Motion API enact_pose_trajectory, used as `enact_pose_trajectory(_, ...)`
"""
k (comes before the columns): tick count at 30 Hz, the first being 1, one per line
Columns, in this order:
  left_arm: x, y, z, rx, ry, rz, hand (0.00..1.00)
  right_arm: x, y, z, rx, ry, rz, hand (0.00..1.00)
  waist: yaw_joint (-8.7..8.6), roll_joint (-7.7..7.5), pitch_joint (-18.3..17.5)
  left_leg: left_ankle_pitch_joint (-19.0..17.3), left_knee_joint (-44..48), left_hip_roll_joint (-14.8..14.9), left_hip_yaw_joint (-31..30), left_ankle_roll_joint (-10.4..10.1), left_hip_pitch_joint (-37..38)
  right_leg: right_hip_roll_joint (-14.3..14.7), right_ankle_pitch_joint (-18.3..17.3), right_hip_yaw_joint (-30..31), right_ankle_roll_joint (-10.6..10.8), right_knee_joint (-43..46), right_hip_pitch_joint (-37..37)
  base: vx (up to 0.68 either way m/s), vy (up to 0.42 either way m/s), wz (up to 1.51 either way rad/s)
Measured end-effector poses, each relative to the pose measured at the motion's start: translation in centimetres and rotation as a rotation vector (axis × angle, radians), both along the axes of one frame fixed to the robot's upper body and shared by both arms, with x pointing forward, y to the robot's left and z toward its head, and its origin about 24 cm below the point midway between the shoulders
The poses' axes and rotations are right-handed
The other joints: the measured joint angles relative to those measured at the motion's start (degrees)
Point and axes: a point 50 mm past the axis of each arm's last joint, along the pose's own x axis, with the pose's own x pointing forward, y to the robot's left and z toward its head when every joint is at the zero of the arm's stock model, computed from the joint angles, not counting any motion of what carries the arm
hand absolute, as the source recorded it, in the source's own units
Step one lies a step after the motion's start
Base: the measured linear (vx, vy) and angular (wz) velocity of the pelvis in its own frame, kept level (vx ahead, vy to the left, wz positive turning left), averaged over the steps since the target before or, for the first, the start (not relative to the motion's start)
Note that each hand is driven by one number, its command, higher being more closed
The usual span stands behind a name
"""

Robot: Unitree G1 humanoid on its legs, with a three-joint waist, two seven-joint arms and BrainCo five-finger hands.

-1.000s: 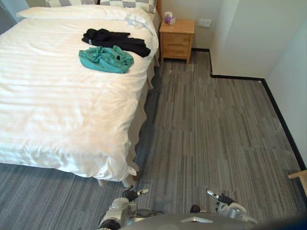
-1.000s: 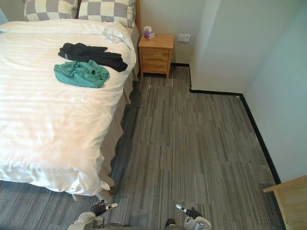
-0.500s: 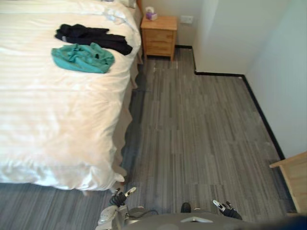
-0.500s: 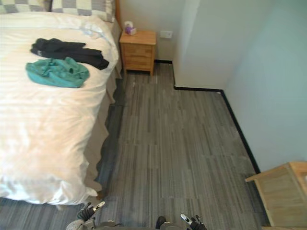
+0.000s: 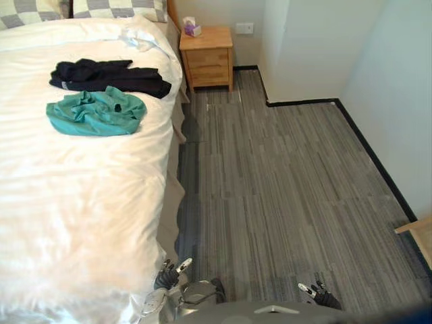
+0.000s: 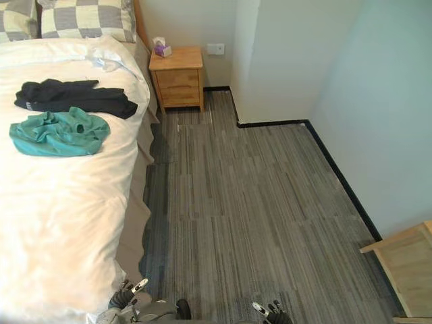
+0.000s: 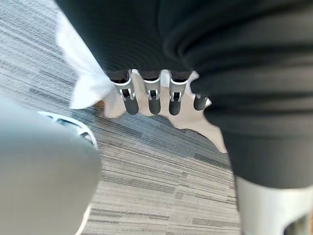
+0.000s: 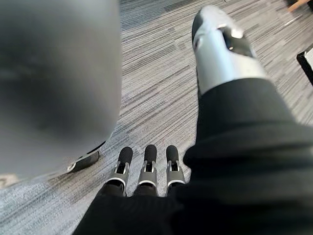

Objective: Tidy the bed and pick cloth on bed and put in laundry

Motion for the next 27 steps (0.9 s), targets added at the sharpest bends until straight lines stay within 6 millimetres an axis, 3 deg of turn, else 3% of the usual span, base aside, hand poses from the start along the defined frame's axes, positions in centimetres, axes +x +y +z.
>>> enact_pose_trajectory(1, -0.1, -0.2, -0.1, 0.002, 0.008, -0.019, 0.0, 0.0, -0.3, 0.0, -0.014, 0.004, 0.007, 0.0, -0.03, 0.8, -0.62, -0.3, -0.71, 0.15, -0.11, 0.29, 0.79, -0.47, -1.25, -0.11, 1.32, 6.56, -2.59, 0.3, 0.12, 0.17)
enact_pose_trajectory(2, 0.0, 0.0, 0.0, 0.022, 0.009, -0.067, 0.0, 0.0, -0.4, 0.0, -0.018, 0.006, -0.006, 0.0, -0.46, -0.29, -0.04, -1.44, -1.2, -1.3, -1.14, 1.01, 2.78, -3.05, -2.75, 0.12, 3.07, 24.06, -9.15, 0.3, 0.114, 0.36)
enact_pose_trajectory(3, 0.0, 0.3, 0.0, 0.032, 0.006, -0.085, 0.0, 0.0, -0.3, 0.0, -0.015, 0.006, -0.011, 0.0, -1.03, -1.09, 0.19, -2.11, -1.32, -2.14, -2.11, 1.21, 3.95, -4.2, -1.47, 0.66, 4.14, 30.49, -11.35, 0.26, 0.066, 0.66)
enact_pose_trajectory(4, 0.1, 0.7, 0.1, 0.046, 0.006, -0.108, 0.0, 0.0, 0.1, 0.0, -0.006, 0.007, -0.02, 0.0, -1.75, -1.83, 0.36, -3.01, -1.72, -3.2, -3.78, 1.48, 6.09, -5.48, 2.15, 1.88, 6.17, 38.42, -13.99, 0.27, 0.019, 0.78)
enact_pose_trajectory(5, 0.0, 0.7, 0.1, 0.052, 0.012, -0.132, 0.0, -0.5, 0.2, -0.1, -0.002, 0.016, -0.045, 0.0, -2.63, -2.05, 0.48, -4.09, -2.53, -3.7, -5.72, 1.85, 8.88, -5.98, 2.85, 2.3, 5.89, 46.74, -16.56, 0.4, -0.014, 0.79)
enact_pose_trajectory(7, 0.4, 0.7, 0.2, 0.072, 0.015, -0.181, 0.0, -0.4, 0.2, -0.1, -0.006, 0.011, -0.055, 0.0, -2.86, -2.05, 0.56, -5.24, -4.48, -3.36, -7.39, 1.72, 12.7, -5.08, -2.01, 1.22, 2.58, 52.72, -21.24, 0.32, -0.04, 0.49)
enact_pose_trajectory(9, 0.5, 0.2, 0.0, 0.068, 0.032, -0.211, 0.0, 0.4, -0.2, 0.3, -0.019, -0.04, -0.076, 0.0, -4.26, -0.83, 1.35, -6.45, -6.61, -0.54, -9.48, 0.71, 16.32, -1.74, -6.2, -2.81, -0.69, 47.18, -28.01, 0.36, -0.142, 0.54)
enact_pose_trajectory(10, 0.5, 0.0, -0.1, 0.062, 0.036, -0.213, 0.0, 0.6, -0.4, 0.4, -0.023, -0.049, -0.08, 0.0, -4.72, -0.13, 1.7, -6.72, -7.06, 0.7, -10.2, 0.18, 17.13, -0.54, -6.25, -4.27, -0.87, 42.95, -29.1, 0.49, -0.238, 0.7)
enact_pose_trajectory(11, 0.6, -0.2, -0.1, 0.054, 0.038, -0.213, 0.0, 0.7, -0.4, 0.4, -0.022, -0.062, -0.096, 0.0, -5.65, 0.67, 2.11, -6.98, -8.57, 2.89, -11.42, -0.83, 18.38, 1.41, -4.42, -6.44, -1.07, 31.81, -30.99, 0.56, -0.303, 0.74)
enact_pose_trajectory(12, 0.9, -0.3, -0.1, 0.052, 0.033, -0.216, 0.0, 0.7, -0.2, 0.4, -0.017, -0.062, -0.102, 0.0, -5.98, 0.35, 2.43, -6.91, -10.22, 4.09, -12.19, -1.89, 20.19, 3.01, 0.77, -6.55, -0.48, 18.32, -31.71, 0.52, -0.297, 0.72)
enact_pose_trajectory(13, 1.0, -0.3, 0.0, 0.052, 0.03, -0.217, 0.0, 0.3, -0.1, 0.3, -0.014, -0.053, -0.105, 0.0, -5.99, -0.19, 2.64, -6.83, -11.07, 4.21, -12.21, -2.37, 21.39, 3.29, 3.41, -6.19, -0.09, 11.88, -31.59, 0.61, -0.352, 0.64)
enact_pose_trajectory(14, 0.7, -0.3, -0.2, 0.053, 0.041, -0.219, 0.0, -0.1, 0.2, 0.1, -0.006, -0.041, -0.113, 0.0, -6.17, -0.7, 3.32, -6.95, -12.06, 4.52, -12.25, -3.2, 24.46, 3.83, 13.14, -5.1, -1.87, 7.86, -30.25, 0.52, -0.278, 0.36)
enact_pose_trajectory(15, 0.4, -0.9, -0.4, 0.04, 0.056, -0.226, 0.0, -0.2, -0.1, 0.1, -0.012, -0.042, -0.118, 0.0, -6.28, 0.1, 3.71, -6.4, -12.24, 5.41, -11.84, -3.93, 25.59, 4.81, 14.31, -5.14, -4.88, 9.18, -29.86, 0.75, -0.386, 0.17)
enact_pose_trajectory(16, 0.9, -1.8, -0.3, 0.031, 0.032, -0.237, 0.0, 0.4, -0.5, 0.3, -0.029, -0.069, -0.139, 0.0, -5.98, 1.32, 4.62, -2.2, -11.1, 6.11, -10.97, -5.75, 27.15, 4.99, 6.53, -4.86, -6.74, 18.6, -31.57, 0.6, -0.313, -0.01)
enact_pose_trajectory(18, 0.6, -1.9, -0.4, 0.028, 0.035, -0.22, 0.0, 0.6, -0.5, 0.4, -0.033, -0.075, -0.142, 0.0, -6.43, 1.47, 4.79, 0.06, -8.67, 6.62, -11.31, -7.25, 28.3, 4.92, 2.02, -4.72, -7.85, 23.62, -31.34, 0.62, -0.371, -0.07)
enact_pose_trajectory(19, 0.3, -2.0, -0.5, 0.028, 0.043, -0.185, 0.0, 0.6, -1.0, 0.4, -0.045, -0.071, -0.143, 0.0, -6.57, 2.72, 4.52, 2.86, 3.17, 8.91, -13.63, -10.68, 25.35, 6.28, -3.44, -5.29, -8.19, 25.93, -28.79, 0.55, -0.334, -0.11)
enact_pose_trajectory(20, 0.3, -2.0, -0.5, 0.03, 0.041, -0.184, 0.0, 0.6, -1.0, 0.4, -0.047, -0.072, -0.143, 0.0, -6.54, 2.85, 4.59, 3.89, 6.39, 9.3, -14.24, -11.23, 24.29, 6.5, -4.07, -5.27, -8.07, 25.9, -28.09, 0.64, -0.343, -0.12)
enact_pose_trajectory(21, 0.5, -1.9, -0.4, 0.034, 0.025, -0.17, 0.0, 0.6, -1.1, 0.5, -0.05, -0.07, -0.142, 0.0, -6.61, 3.12, 4.99, 12.17, 20.9, 10.84, -17.6, -13.7, 17.63, 7.94, -5.69, -5.32, -8.64, 24.04, -24.1, 0.31, -0.12, -0.05)
enact_pose_trajectory(22, 0.5, -1.9, -0.3, 0.034, 0.018, -0.163, 0.0, 0.5, -1.3, 0.5, -0.055, -0.071, -0.14, 0.0, -6.48, 3.49, 5.31, 13.86, 28.59, 11.84, -18.65, -14.14, 14.14, 9.01, -5.98, -5.26, -8.96, 22.36, -21.89, 0.63, -0.196, -0.17)
enact_pose_trajectory(23, 0.9, -1.7, 0.0, 0.043, -0.025, -0.136, 0.0, 0.5, -1.6, 0.5, -0.063, -0.069, -0.136, 0.0, -5.79, 4.22, 6.18, 9.87, 45.23, 14.71, -18.36, -12.99, 5.91, 11.16, -6.56, -5.22, -11.01, 17.98, -15.19, 0.53, -0.129, -0.22)
enact_pose_trajectory(24, 1.1, -1.3, 0.3, 0.056, -0.048, -0.127, 0.0, 0.7, -1.4, 0.5, -0.061, -0.072, -0.129, 0.0, -5.49, 3.71, 6.47, 7.33, 50.08, 14.64, -18.14, -12.05, 1.77, 11.32, -6.98, -5.25, -11.35, 15.69, -11.44, 0.6, -0.123, -0.2)
enact_pose_trajectory(26, 1.5, -0.9, 0.8, 0.075, -0.086, -0.127, 0.0, 1.1, -1.2, 0.6, -0.056, -0.083, -0.114, 0.0, -5.03, 3.08, 6.61, 3.33, 49.11, 12.46, -17.95, -9.89, -6.16, 11.26, -7.5, -4.6, -10.96, 10.45, -5.11, 0.4, -0.058, -0.21)
enact_pose_trajectory(27, 2.0, -1.0, 1.1, 0.078, -0.116, -0.13, 0.0, 1.2, -1.3, 0.6, -0.053, -0.087, -0.113, 0.0, -4.12, 2.89, 6.74, 0.86, 42.33, 10.08, -16.5, -9.07, -9.67, 10.62, -6.96, -3.15, -9.61, 8.53, -2.69, 0.46, 0.013, -0.46)
